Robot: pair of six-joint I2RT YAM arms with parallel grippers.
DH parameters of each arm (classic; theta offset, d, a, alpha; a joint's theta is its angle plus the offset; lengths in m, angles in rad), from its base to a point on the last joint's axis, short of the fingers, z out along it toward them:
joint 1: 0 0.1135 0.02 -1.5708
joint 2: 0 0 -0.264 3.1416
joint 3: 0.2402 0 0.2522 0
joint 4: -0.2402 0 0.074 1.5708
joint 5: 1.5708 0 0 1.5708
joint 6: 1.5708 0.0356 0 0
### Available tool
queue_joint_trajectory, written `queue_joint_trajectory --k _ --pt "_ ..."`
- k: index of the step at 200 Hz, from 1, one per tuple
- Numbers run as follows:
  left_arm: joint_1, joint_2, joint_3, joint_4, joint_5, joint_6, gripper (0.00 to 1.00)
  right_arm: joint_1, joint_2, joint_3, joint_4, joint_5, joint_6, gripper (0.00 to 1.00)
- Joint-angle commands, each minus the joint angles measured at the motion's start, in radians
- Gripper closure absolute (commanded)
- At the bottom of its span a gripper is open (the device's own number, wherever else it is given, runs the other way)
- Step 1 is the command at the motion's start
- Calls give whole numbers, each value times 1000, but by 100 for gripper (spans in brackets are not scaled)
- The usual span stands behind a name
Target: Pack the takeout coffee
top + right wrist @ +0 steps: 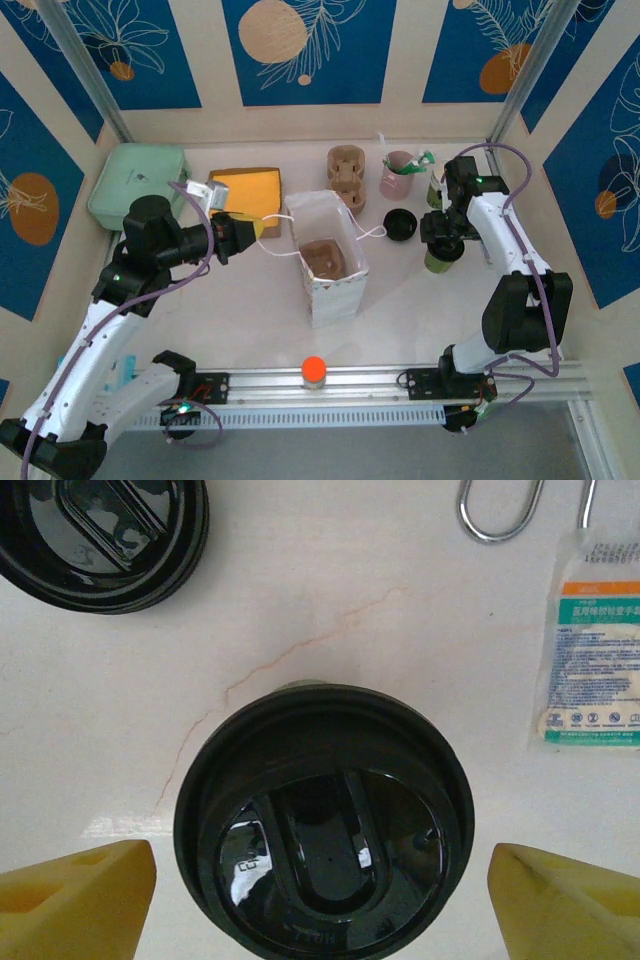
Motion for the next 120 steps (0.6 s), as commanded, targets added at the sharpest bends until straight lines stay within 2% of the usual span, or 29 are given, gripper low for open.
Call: queue_joint_trajectory --k 1,120 --pt "-8 -12 10 -15 3 31 86 -5 15 -11 2 -18 13 13" --pt "-7 -16 6 -16 2 29 86 -14 35 -51 29 -35 26 18"
